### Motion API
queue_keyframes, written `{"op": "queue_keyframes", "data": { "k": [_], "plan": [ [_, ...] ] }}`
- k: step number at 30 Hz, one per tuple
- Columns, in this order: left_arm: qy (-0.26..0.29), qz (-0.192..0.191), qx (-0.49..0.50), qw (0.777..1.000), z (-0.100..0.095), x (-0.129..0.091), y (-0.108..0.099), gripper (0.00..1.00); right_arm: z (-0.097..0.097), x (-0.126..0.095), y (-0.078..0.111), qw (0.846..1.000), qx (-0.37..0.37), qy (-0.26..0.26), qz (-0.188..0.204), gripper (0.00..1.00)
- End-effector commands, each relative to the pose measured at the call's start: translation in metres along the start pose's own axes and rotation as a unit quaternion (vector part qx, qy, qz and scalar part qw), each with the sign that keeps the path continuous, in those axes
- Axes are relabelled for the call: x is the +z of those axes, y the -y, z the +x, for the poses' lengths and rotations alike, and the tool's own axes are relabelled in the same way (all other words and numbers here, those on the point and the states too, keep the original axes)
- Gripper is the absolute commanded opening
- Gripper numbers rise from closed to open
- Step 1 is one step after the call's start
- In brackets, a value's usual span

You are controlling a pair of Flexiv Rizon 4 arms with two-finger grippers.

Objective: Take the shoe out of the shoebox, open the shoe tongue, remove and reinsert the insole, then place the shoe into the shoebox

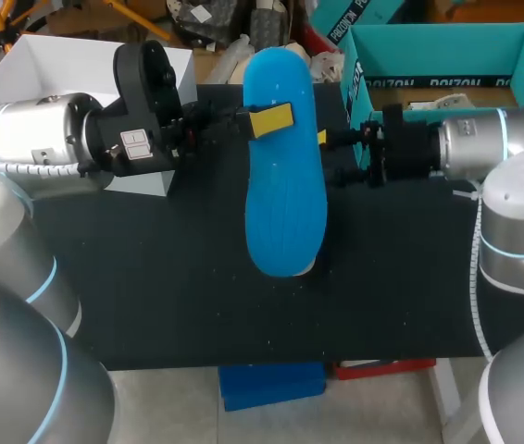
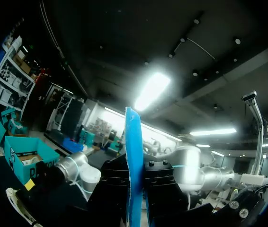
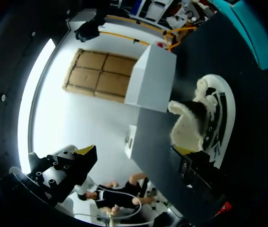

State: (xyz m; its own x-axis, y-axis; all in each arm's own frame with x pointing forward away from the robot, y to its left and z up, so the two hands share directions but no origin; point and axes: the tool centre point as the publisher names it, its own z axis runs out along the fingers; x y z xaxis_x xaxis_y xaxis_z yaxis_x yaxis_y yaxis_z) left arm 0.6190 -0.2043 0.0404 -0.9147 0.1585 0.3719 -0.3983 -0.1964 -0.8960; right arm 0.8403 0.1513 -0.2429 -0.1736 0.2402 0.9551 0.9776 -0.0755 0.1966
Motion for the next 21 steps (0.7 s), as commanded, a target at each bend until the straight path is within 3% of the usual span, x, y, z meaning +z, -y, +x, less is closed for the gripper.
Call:
{"op": "queue_keyframes", "data": {
  "k": [1,2,7,17,21],
  "plan": [
    [-0.002,-0.006,0.015,1.0,0.002,0.007,0.001,0.0,0.0,0.0,0.0,1.0,0.0,0.0,-0.001,1.0],
    [-0.003,0.008,0.033,0.999,-0.001,0.011,0.002,0.0,0.0,0.0,0.0,1.0,0.0,0.0,-0.001,1.0],
    [-0.039,-0.005,0.161,0.986,-0.015,0.019,0.007,0.0,0.0,0.0,0.0,1.0,0.0,0.0,-0.001,1.0],
    [-0.097,0.021,0.301,0.949,-0.058,0.013,-0.024,0.0,0.0,0.0,0.0,1.0,0.0,0.0,-0.001,1.0],
    [-0.115,0.017,0.376,0.919,-0.078,0.008,-0.036,0.0,0.0,0.0,0.0,1.0,0.0,0.0,-0.001,1.0]
  ]
}}
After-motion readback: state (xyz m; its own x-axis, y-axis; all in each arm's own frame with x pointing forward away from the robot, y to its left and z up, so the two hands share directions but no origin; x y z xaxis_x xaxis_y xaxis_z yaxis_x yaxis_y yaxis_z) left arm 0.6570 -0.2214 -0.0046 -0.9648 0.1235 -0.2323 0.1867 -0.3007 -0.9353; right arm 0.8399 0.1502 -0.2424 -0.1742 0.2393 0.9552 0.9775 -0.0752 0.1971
